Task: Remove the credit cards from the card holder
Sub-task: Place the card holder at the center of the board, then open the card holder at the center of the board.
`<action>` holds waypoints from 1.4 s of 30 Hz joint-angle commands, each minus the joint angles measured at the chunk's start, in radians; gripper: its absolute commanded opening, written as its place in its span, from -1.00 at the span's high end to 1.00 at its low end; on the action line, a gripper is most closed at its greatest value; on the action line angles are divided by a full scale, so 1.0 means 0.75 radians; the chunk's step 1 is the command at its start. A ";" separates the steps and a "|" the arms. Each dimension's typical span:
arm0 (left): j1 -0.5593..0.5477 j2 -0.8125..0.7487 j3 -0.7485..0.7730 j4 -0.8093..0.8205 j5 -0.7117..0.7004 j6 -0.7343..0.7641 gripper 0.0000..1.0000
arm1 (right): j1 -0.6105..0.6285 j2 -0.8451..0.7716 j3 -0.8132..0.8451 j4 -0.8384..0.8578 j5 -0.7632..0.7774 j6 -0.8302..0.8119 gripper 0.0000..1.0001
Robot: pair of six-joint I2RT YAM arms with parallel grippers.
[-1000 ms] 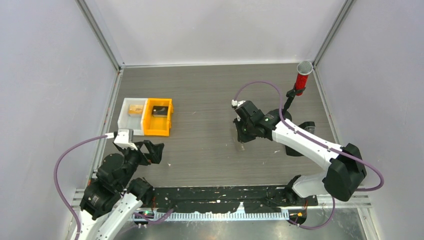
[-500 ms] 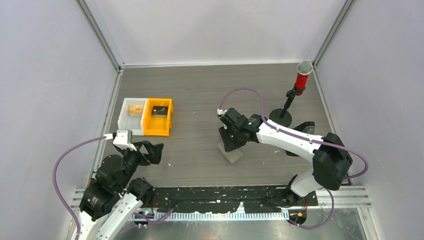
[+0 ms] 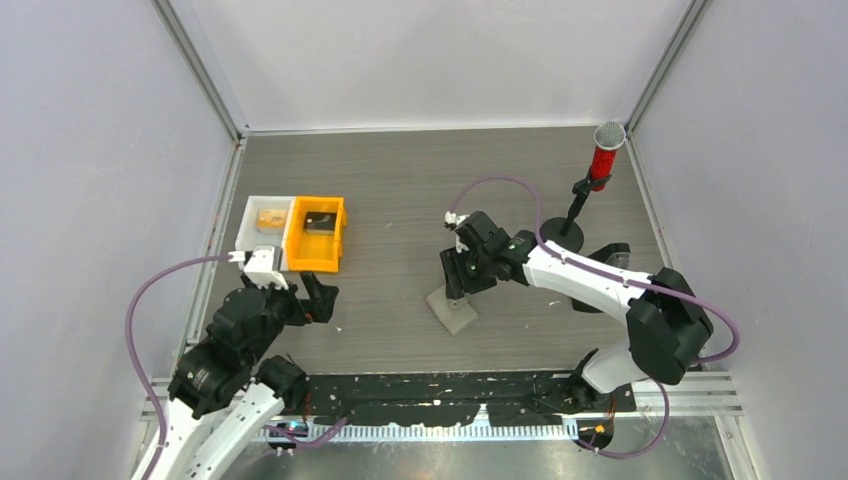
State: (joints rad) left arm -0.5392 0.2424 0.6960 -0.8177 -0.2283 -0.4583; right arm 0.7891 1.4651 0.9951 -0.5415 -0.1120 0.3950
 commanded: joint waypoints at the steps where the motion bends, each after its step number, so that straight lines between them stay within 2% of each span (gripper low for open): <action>1: -0.005 0.129 0.050 0.009 0.192 -0.107 -0.92 | -0.002 -0.055 -0.066 0.091 0.000 -0.033 -0.22; 7: -0.005 0.212 0.035 0.023 0.253 -0.124 -0.90 | 0.028 -0.061 -0.123 0.130 0.084 -0.036 -0.23; 21: -0.005 0.153 -0.046 0.058 0.380 -0.235 -0.90 | 0.167 0.012 -0.053 0.142 0.288 -0.103 -0.12; 29: -0.005 0.106 -0.068 0.065 0.418 -0.287 -0.92 | 0.202 0.134 -0.062 0.179 0.313 -0.122 -0.03; 33: -0.005 0.088 -0.077 0.052 0.422 -0.300 -0.91 | 0.211 0.154 -0.081 0.177 0.375 -0.086 0.13; 35: -0.005 0.088 -0.089 0.047 0.419 -0.303 -0.90 | 0.213 0.145 -0.093 0.182 0.398 -0.068 0.29; 39: -0.005 0.130 -0.077 0.034 0.436 -0.297 -0.88 | 0.212 0.097 -0.112 0.197 0.405 -0.031 0.81; 42: -0.005 0.175 -0.049 0.007 0.469 -0.284 -0.88 | 0.212 0.054 -0.146 0.234 0.389 0.006 0.89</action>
State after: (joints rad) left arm -0.5392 0.3336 0.6319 -0.8085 0.0811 -0.6769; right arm 0.9417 1.5658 0.9150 -0.4164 0.1619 0.3485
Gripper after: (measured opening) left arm 0.944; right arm 0.086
